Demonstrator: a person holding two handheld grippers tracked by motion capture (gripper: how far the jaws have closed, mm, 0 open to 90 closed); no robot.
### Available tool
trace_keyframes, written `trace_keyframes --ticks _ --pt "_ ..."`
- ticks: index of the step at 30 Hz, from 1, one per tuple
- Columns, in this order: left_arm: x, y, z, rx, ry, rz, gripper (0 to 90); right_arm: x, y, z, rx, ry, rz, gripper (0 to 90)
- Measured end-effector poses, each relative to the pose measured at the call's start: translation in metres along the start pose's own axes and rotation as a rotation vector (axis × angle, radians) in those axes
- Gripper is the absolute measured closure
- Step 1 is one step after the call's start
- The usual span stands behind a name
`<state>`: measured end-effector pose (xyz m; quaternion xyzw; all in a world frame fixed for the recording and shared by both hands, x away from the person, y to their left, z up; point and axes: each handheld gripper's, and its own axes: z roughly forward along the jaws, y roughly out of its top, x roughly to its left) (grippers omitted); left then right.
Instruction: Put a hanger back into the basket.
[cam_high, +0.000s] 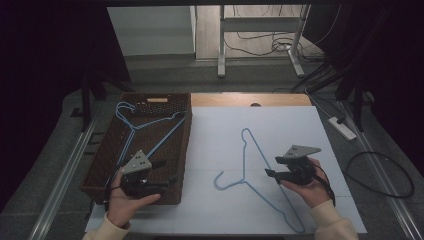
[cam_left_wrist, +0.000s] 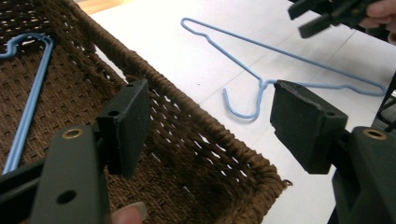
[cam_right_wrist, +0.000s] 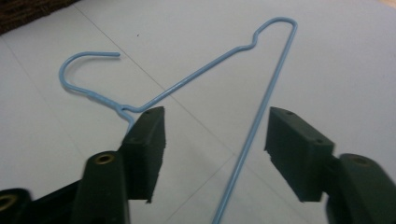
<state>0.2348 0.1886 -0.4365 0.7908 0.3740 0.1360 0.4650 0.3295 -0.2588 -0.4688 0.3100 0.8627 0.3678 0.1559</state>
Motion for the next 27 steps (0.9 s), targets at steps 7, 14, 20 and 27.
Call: trace_keyframes --ticks 7,14,20,27 --pt "0.000 0.001 0.001 0.000 -0.004 0.003 29.5 -0.011 0.025 0.024 0.060 0.070 -0.010 69.7" --pt "0.001 -0.002 0.007 0.016 -0.014 0.003 29.6 -0.033 0.047 0.061 0.151 0.080 0.022 90.0" --pt "0.000 -0.002 0.006 0.015 -0.012 0.008 29.6 -0.047 0.054 0.097 0.234 0.037 0.038 90.0" --pt "0.000 -0.001 0.005 0.011 -0.011 0.009 29.6 -0.056 0.052 0.111 0.265 -0.006 0.067 90.0"
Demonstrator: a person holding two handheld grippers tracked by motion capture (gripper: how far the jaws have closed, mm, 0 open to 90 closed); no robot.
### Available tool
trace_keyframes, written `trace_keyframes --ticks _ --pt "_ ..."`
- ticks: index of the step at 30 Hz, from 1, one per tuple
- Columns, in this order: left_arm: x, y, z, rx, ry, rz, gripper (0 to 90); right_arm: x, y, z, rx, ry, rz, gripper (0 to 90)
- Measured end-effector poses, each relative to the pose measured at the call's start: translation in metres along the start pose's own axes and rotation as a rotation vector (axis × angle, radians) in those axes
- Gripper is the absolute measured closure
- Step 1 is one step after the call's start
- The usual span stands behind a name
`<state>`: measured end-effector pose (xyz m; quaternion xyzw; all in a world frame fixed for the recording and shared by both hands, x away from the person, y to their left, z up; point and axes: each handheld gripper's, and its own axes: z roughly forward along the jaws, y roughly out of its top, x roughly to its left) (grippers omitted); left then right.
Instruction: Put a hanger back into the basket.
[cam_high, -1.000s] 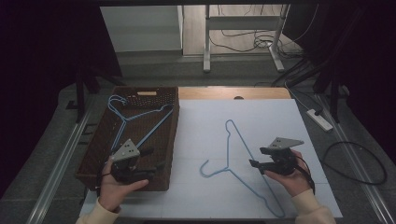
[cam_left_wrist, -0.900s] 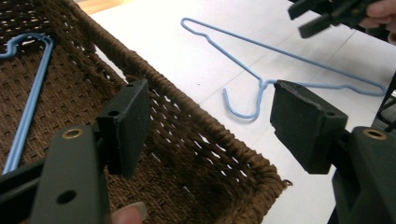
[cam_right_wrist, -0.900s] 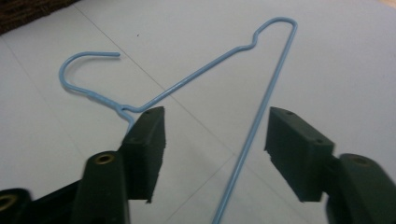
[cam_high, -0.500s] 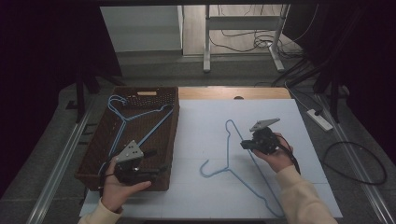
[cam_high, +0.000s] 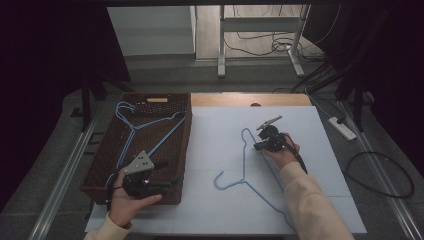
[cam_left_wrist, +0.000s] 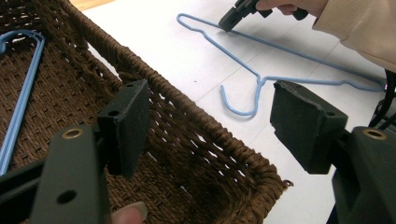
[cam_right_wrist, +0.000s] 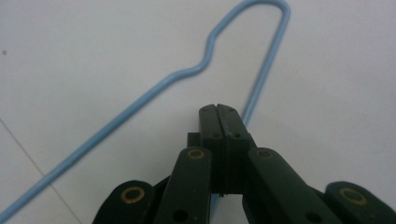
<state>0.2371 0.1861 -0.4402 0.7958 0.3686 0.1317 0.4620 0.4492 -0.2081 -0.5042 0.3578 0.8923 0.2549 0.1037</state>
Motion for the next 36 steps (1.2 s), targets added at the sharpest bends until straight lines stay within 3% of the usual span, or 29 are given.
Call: trace_keyframes --ticks 8,12,19,24,31,36 --pt "-0.001 0.000 0.001 0.005 0.001 0.001 29.6 -0.007 -0.003 0.000 -0.003 -0.022 0.007 90.0" --pt "-0.002 0.000 0.001 0.005 0.000 0.001 29.6 -0.013 -0.007 -0.004 0.017 -0.073 0.031 90.0" --pt "-0.001 0.000 0.000 0.004 0.000 0.000 29.6 -0.033 -0.024 -0.019 0.047 -0.131 0.128 90.0" --pt "-0.001 0.001 0.000 0.004 0.000 -0.001 29.6 -0.042 -0.044 -0.034 0.058 -0.141 0.202 90.0" --pt "-0.003 0.002 0.000 0.007 -0.003 0.000 29.6 -0.037 -0.073 -0.054 0.071 -0.143 0.262 90.0" --pt "-0.003 0.002 0.001 0.008 -0.005 0.002 29.6 -0.028 -0.090 -0.065 0.073 -0.140 0.271 90.0"
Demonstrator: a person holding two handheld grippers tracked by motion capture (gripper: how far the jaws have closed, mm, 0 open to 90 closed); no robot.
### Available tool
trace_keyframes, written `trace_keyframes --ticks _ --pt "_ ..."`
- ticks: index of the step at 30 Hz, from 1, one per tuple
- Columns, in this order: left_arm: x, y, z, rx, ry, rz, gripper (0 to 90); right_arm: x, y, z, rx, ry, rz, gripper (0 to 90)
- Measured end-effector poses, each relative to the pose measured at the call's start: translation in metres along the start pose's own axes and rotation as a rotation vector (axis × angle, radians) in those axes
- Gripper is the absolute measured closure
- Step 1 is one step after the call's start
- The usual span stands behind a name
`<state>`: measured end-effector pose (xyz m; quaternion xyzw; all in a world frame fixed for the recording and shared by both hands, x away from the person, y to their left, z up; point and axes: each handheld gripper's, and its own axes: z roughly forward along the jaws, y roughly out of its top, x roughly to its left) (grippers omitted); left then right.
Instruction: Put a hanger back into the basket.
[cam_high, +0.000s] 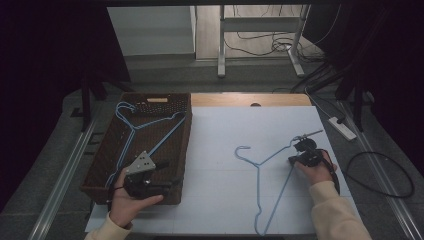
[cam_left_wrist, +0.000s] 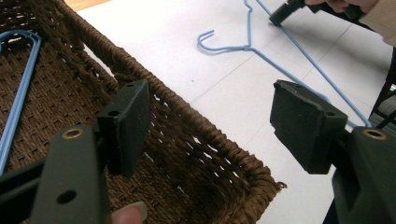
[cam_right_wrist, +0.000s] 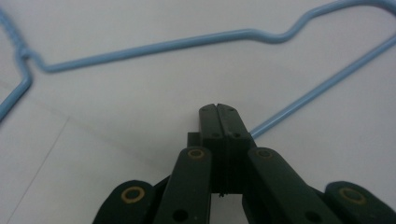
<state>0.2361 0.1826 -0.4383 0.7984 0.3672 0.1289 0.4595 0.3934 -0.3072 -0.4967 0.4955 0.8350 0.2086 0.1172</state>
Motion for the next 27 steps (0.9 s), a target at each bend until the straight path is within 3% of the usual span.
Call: trace_keyframes --ticks 6,11,14,18,20,22,27 --pt "-0.001 0.000 0.002 0.005 -0.003 0.001 29.6 0.003 -0.020 -0.009 -0.016 0.011 0.003 90.0" --pt "-0.001 0.000 0.002 0.006 -0.003 -0.001 29.6 0.003 -0.022 -0.011 -0.008 0.019 0.011 90.0" --pt "-0.001 0.001 0.002 0.003 -0.002 0.001 29.7 0.008 -0.018 -0.011 -0.048 0.017 -0.044 90.0" --pt "-0.002 0.001 0.004 0.002 -0.002 0.002 29.7 0.023 -0.005 -0.013 -0.115 0.074 -0.130 89.9" --pt "-0.002 0.001 0.004 0.000 -0.003 0.004 29.7 0.031 0.005 -0.012 -0.120 0.096 -0.161 82.4" --pt "-0.003 0.001 0.004 -0.001 -0.005 0.008 29.7 0.038 0.017 -0.009 -0.136 0.123 -0.191 69.5" --pt "-0.004 0.000 0.005 0.000 -0.006 0.008 29.7 0.055 0.044 0.008 -0.109 0.179 -0.273 55.6"
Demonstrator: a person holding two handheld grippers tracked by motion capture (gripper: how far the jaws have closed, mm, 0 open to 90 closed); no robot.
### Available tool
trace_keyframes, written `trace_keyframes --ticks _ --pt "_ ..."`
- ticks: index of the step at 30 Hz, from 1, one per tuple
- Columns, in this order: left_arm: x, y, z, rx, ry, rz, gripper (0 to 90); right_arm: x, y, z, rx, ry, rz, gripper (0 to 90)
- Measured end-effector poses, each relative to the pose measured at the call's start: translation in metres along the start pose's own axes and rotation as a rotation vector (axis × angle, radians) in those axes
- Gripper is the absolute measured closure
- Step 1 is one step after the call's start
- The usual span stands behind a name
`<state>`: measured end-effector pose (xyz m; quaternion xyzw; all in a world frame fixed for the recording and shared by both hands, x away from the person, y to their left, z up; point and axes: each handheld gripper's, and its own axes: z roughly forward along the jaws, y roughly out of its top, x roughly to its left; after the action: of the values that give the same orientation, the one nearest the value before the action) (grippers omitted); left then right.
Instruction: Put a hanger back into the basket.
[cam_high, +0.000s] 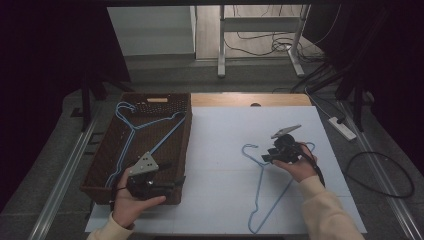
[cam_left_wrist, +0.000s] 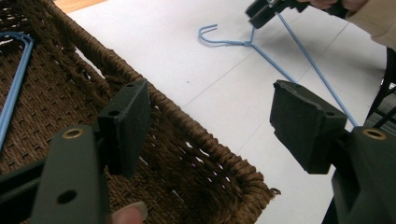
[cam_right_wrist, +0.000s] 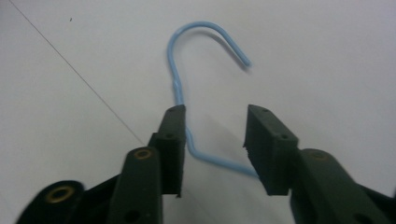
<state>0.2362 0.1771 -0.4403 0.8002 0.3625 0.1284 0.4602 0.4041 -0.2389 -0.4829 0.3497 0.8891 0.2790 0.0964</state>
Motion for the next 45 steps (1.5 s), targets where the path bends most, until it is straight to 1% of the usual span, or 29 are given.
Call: trace_keyframes --ticks 3,4,5,7,10,11,12,13,14,17,19,23,24,25,26,27,28,29,30,32,34,37,40,42,43,44,45 --pt "0.001 0.000 0.000 -0.001 0.001 -0.003 29.7 0.005 0.012 0.010 0.016 0.022 -0.036 52.5" --pt "0.001 -0.001 0.000 -0.001 0.001 -0.003 29.7 0.008 0.019 0.016 0.030 0.030 -0.056 50.4" --pt "0.001 -0.001 0.000 0.000 0.001 -0.002 29.7 0.010 0.023 0.020 0.035 0.036 -0.066 49.6" --pt "0.001 -0.001 0.000 0.000 0.000 0.000 29.7 0.014 0.031 0.027 0.056 0.038 -0.087 48.8" --pt "0.001 -0.001 0.000 0.000 -0.002 0.002 29.7 0.017 0.040 0.036 0.087 0.047 -0.104 46.8" --pt "0.001 -0.001 0.000 0.001 -0.002 0.002 29.7 0.018 0.043 0.040 0.110 0.044 -0.113 46.6" --pt "0.001 -0.001 0.000 0.001 -0.002 0.002 29.7 0.018 0.043 0.040 0.110 0.044 -0.113 46.6" --pt "0.001 -0.001 0.000 0.001 -0.003 0.003 29.7 0.018 0.045 0.043 0.125 0.041 -0.121 46.6" --pt "0.001 -0.001 0.000 0.001 -0.003 0.003 29.7 0.019 0.047 0.047 0.142 0.049 -0.128 46.7" --pt "0.001 -0.001 0.000 0.001 -0.003 0.003 29.7 0.019 0.050 0.054 0.178 0.045 -0.142 50.4" --pt "0.001 -0.001 0.000 0.001 -0.003 0.003 29.7 0.020 0.053 0.058 0.208 0.046 -0.160 56.3" --pt "0.001 -0.001 0.002 0.004 -0.004 0.003 29.7 0.021 0.058 0.060 0.231 0.042 -0.176 66.4" --pt "0.000 -0.001 0.002 0.004 -0.005 0.003 29.7 0.022 0.060 0.060 0.245 0.045 -0.186 70.3" --pt "0.000 -0.001 0.002 0.004 -0.005 0.003 29.7 0.022 0.060 0.060 0.245 0.045 -0.186 70.3" --pt "0.000 -0.001 0.002 0.005 -0.006 0.006 29.7 0.023 0.061 0.061 0.254 0.046 -0.198 73.6" --pt "-0.001 -0.001 0.003 0.005 -0.006 0.008 29.7 0.026 0.063 0.061 0.279 0.053 -0.209 82.2" --pt "-0.002 -0.001 0.002 0.004 -0.006 0.008 29.8 0.029 0.066 0.063 0.302 0.042 -0.210 86.4" --pt "-0.002 -0.001 0.002 0.004 -0.006 0.008 29.7 0.029 0.066 0.063 0.302 0.042 -0.210 86.4" --pt "-0.002 0.000 0.002 0.003 -0.007 0.010 29.8 0.031 0.067 0.063 0.310 0.027 -0.207 87.0" --pt "-0.002 0.000 0.002 0.002 -0.007 0.011 29.7 0.032 0.067 0.063 0.305 0.020 -0.214 87.1" --pt "-0.002 0.000 0.002 0.001 -0.007 0.010 29.7 0.032 0.065 0.061 0.283 0.014 -0.208 87.2" --pt "-0.001 0.000 0.002 0.001 -0.007 0.009 29.8 0.030 0.063 0.052 0.214 0.002 -0.173 87.2" --pt "-0.002 0.001 0.003 0.003 -0.010 0.012 29.8 0.029 0.063 0.037 0.134 0.004 -0.136 87.3" --pt "-0.004 0.001 0.004 0.003 -0.010 0.014 29.8 0.029 0.063 0.029 0.100 0.008 -0.125 87.4" --pt "-0.004 0.001 0.004 0.003 -0.010 0.014 29.8 0.029 0.063 0.029 0.100 0.008 -0.125 87.4" --pt "-0.005 0.002 0.004 0.003 -0.012 0.016 29.8 0.030 0.062 0.024 0.073 0.009 -0.122 87.4" --pt "-0.005 0.002 0.004 0.003 -0.013 0.016 29.8 0.030 0.060 0.015 0.026 0.002 -0.116 87.4"
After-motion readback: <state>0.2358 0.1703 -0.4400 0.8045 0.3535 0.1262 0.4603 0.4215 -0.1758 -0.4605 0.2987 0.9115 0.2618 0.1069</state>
